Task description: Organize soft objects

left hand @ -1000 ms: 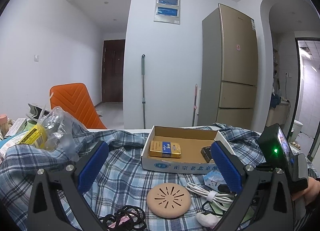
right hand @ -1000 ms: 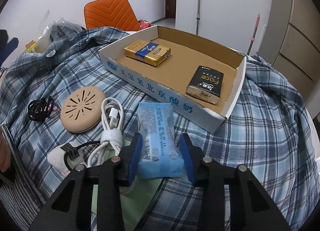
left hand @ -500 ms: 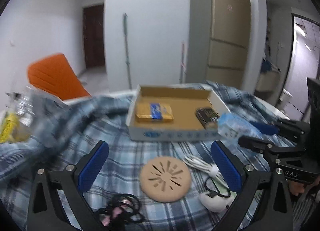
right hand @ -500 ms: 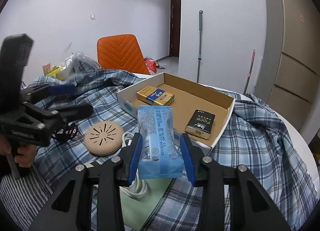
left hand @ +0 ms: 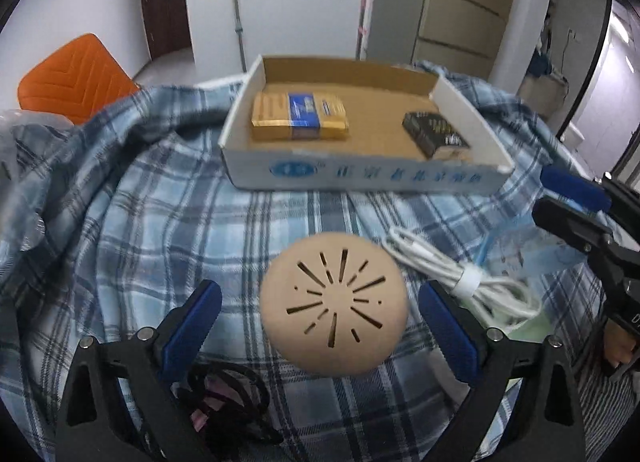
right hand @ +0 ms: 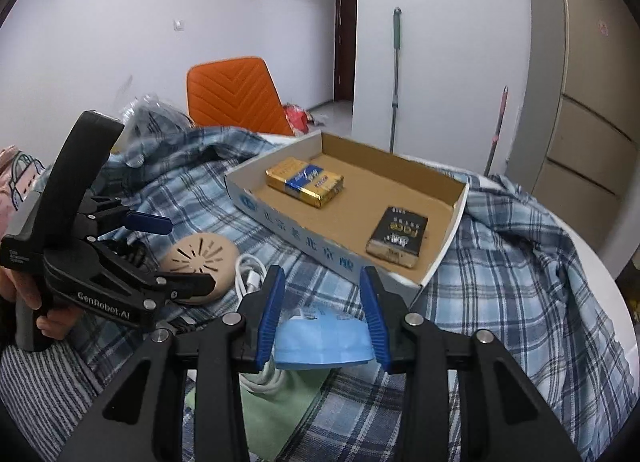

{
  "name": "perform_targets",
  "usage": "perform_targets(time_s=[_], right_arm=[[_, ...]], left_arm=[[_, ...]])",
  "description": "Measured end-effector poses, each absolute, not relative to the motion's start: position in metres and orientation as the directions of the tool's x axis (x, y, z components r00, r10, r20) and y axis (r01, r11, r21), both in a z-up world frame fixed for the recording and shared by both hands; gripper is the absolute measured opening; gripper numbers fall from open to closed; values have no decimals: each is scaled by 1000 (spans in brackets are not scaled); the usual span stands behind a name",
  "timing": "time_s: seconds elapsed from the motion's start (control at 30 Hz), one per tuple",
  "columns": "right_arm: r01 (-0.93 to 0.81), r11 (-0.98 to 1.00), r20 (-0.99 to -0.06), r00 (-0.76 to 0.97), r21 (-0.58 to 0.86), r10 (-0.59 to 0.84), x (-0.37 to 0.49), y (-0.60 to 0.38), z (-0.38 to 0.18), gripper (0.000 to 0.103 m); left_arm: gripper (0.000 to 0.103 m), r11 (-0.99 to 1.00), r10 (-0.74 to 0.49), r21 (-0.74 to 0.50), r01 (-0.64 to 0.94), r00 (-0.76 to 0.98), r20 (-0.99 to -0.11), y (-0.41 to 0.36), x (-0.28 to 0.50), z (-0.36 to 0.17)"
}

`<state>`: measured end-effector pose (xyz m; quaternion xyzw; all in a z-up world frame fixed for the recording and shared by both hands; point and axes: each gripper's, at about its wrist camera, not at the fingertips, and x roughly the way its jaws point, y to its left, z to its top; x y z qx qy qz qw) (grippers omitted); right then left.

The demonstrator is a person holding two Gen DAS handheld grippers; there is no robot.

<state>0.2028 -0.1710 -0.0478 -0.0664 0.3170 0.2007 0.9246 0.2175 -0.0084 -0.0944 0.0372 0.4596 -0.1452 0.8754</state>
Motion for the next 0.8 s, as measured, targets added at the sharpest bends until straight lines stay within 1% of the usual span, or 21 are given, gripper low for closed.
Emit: perform_targets(time_s=[0.1,0.17,0.33,0.47,0.53,0.57,0.6,0.63,0.67,0.8], right_arm=[[-400,916,-691,662,4,292,215,-168,-60,38],[-407,913,-728,616,34,302,222,-169,-67,38],[-400,914,-771,562,62,298,230,-171,-77,39],[-406,912,-782,549,61,296,230,-170,-80,39],[-407,912,-783,547,61,296,231,-169,-80,39],[-407,911,-784,545,63,298,232,-169,-80,40],[-407,911,-785,543,65,299,232,-170,-80,44],[-407,911,-784,542,67,301,232,-170,-80,48],[-409,910,-783,542,71,305,232,-170,-80,49],[-412,908,-784,537,79,312,232,-170,-81,49]], left_arm=[[100,950,-214,-57,307,510,-833,-13,219,-100],[100,949,-201,-41,312,503,-840,-16,220,-102],[101,953,-181,-33,300,480,-858,-17,224,-110],[100,954,-174,-25,299,482,-859,-19,225,-111],[94,957,-168,-22,290,491,-855,-17,223,-109],[89,956,-177,-29,291,497,-850,-16,222,-108],[85,956,-180,-31,292,501,-846,-16,221,-107],[84,956,-179,-28,291,505,-844,-16,221,-106],[84,956,-180,-29,292,506,-844,-16,220,-105],[82,955,-188,-34,293,514,-837,-16,218,-103]])
